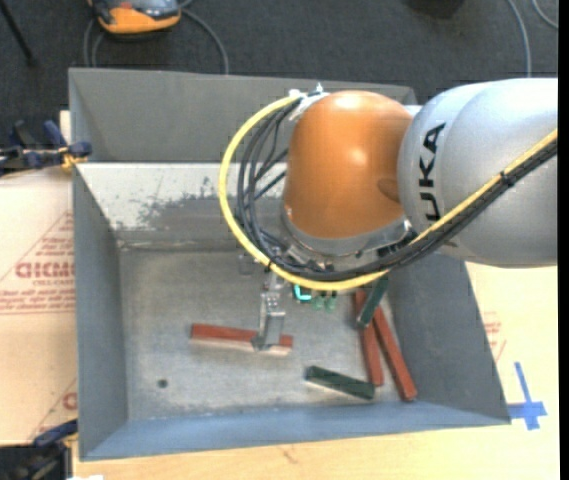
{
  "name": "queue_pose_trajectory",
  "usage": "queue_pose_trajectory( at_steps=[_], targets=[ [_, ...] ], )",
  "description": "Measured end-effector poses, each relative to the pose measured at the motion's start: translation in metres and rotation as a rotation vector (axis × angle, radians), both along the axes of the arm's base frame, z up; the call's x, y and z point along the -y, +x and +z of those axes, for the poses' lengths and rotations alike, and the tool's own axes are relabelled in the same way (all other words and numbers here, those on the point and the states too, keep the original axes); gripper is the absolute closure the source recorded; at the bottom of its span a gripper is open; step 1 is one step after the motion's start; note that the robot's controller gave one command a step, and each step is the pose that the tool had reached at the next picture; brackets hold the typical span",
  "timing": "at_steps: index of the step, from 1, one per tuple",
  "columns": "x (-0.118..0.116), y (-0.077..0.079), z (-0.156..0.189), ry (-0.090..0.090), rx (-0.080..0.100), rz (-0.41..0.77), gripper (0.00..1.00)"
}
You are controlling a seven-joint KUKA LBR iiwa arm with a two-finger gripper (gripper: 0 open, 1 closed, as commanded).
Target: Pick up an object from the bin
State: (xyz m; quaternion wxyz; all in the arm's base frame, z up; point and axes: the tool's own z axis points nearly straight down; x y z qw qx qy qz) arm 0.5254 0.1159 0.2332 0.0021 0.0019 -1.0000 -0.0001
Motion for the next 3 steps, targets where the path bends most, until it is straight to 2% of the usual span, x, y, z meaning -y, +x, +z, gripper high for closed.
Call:
queue_pose_trajectory(
  at_steps=[1,2,3],
  targets=[
    [0.001,0.001,0.004,0.001,0.006,-0.003,0.00],
    [-0.008,-0.007,-0.037,0.002,0.015,0.005,0.00],
    [-0.019,0.009,-0.098,0.003,0.012,-0.052,0.00]
  ],
)
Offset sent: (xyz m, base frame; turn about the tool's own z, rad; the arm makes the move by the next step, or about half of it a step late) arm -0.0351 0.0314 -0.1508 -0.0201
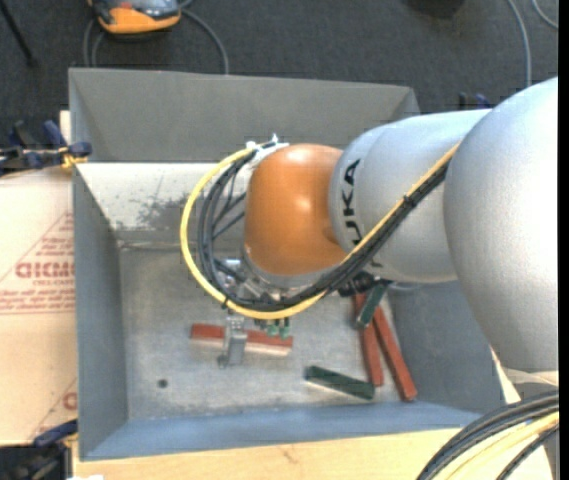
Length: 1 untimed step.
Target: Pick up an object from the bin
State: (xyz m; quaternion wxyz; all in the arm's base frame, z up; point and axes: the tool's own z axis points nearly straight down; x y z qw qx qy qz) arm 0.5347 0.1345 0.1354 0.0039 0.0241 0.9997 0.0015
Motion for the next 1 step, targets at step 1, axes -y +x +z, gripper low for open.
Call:
queue_pose_trajectory(
  at_steps=[1],
  targets=[
    [0.0220,-0.0041,-0.0341,0.000,-0.011,-0.069,0.00]
  ],
)
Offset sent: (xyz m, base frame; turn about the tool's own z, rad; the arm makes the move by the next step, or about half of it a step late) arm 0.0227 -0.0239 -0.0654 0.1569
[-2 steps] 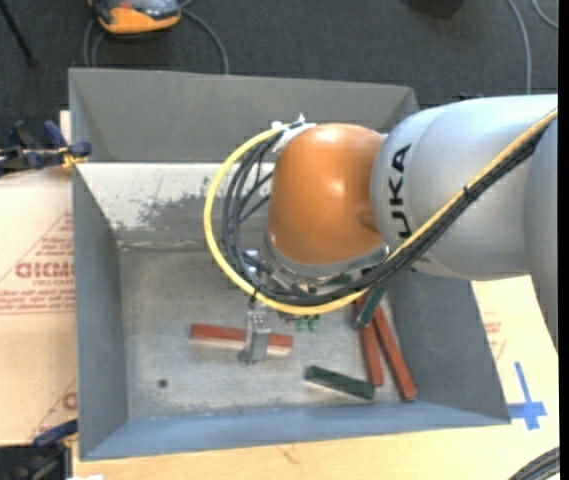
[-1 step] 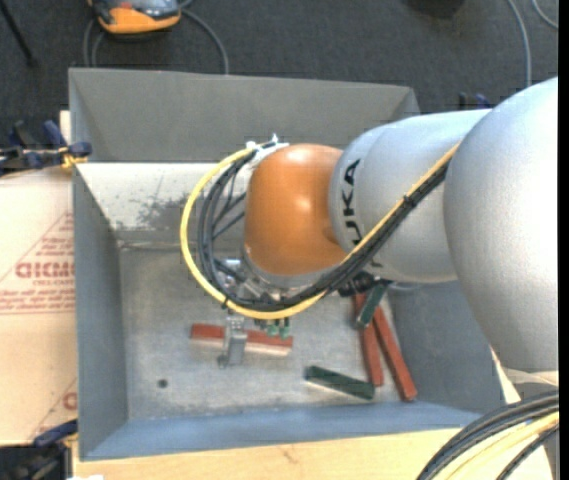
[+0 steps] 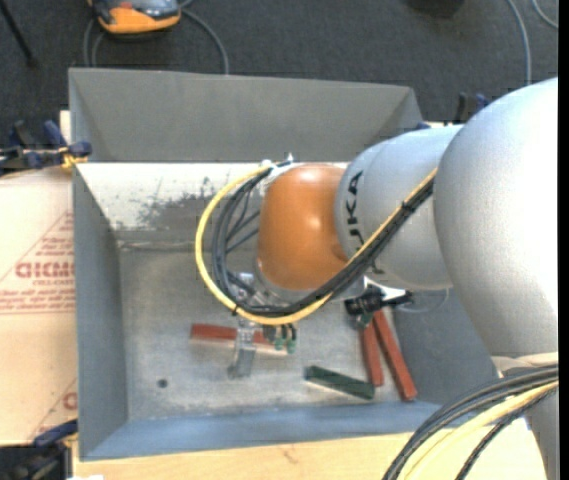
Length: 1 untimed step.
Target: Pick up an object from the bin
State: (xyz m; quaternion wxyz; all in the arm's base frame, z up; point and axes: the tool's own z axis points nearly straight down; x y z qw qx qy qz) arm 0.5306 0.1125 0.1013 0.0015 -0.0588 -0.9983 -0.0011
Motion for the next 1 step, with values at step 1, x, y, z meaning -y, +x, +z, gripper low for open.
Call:
queue_pose_trajectory(
  at_steps=[1],
  targets=[
    [0.0022,0.0280,-0.0303,-0.001,0.007,-0.087,1.00]
  ],
)
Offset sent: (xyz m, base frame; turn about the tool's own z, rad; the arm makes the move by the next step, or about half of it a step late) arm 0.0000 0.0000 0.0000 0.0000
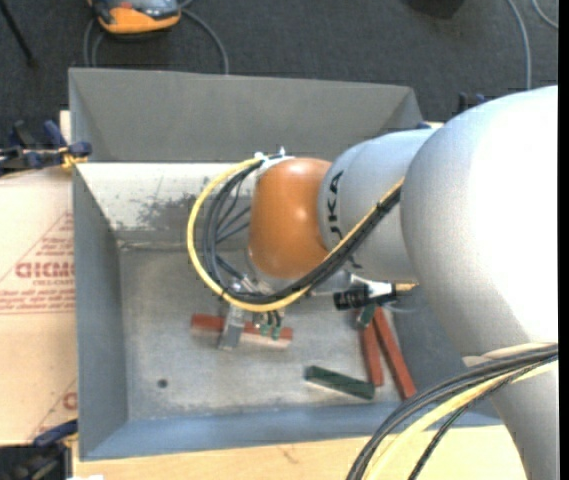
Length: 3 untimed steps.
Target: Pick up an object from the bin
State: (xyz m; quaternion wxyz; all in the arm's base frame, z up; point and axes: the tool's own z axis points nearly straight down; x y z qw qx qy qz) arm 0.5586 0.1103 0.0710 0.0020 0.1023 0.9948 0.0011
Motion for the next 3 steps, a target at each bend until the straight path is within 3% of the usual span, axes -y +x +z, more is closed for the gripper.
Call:
queue_pose_trajectory(
  at_steps=[1,2,3],
  targets=[
    [0.000,0.000,0.000,0.000,0.000,-0.001,1.00],
    [-0.002,-0.006,0.045,-0.003,-0.010,0.000,1.00],
    [-0.020,0.010,0.209,-0.001,0.001,0.027,1.00]
  ],
)
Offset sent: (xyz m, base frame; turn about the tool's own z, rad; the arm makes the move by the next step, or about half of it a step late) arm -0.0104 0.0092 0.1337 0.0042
